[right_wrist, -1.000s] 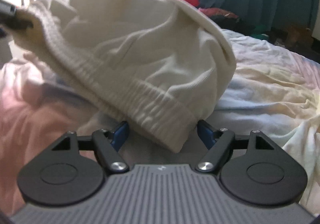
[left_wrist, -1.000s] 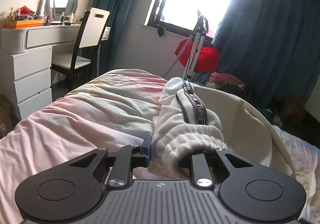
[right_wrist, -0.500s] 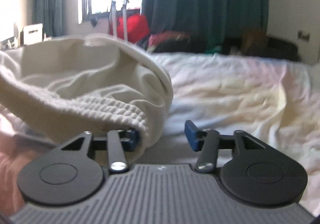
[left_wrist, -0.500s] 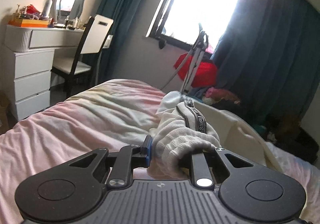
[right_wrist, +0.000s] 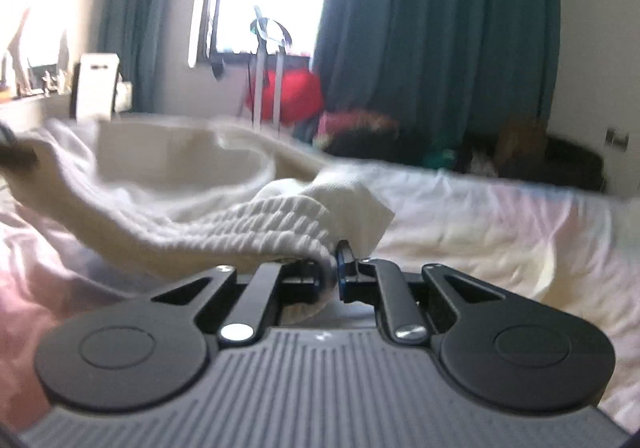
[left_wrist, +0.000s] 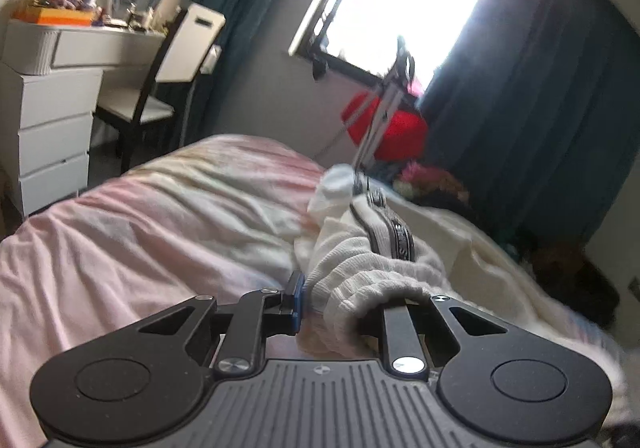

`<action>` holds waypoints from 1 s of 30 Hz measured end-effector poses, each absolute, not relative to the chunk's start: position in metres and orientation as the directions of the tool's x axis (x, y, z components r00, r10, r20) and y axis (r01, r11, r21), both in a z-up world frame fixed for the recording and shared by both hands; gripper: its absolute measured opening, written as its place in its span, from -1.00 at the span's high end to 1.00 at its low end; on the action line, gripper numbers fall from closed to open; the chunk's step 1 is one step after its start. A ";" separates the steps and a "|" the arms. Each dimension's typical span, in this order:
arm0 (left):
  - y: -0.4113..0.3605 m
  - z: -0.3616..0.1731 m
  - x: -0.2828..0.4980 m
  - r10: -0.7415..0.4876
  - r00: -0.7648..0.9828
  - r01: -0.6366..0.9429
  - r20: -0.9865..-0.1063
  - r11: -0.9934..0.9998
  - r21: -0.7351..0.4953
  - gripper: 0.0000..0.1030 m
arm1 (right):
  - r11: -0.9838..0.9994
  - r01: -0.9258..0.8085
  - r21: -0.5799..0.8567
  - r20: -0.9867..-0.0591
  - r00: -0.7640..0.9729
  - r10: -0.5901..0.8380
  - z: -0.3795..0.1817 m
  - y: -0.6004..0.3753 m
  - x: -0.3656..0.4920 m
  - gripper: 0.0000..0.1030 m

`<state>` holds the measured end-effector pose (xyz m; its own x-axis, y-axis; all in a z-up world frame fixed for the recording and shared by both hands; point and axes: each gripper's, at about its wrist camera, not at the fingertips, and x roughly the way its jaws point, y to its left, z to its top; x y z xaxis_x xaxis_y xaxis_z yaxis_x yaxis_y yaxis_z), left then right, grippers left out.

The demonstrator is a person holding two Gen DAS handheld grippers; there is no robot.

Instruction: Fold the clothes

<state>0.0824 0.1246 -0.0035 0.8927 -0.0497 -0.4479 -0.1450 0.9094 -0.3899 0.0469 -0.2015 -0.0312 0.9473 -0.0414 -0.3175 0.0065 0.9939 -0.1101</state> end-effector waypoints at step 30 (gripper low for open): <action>0.122 -0.054 0.070 -0.146 0.689 -0.176 -0.710 0.916 -0.360 -0.70 | 0.821 0.084 0.565 -0.569 0.760 0.314 -0.085 -0.288 0.042 -0.39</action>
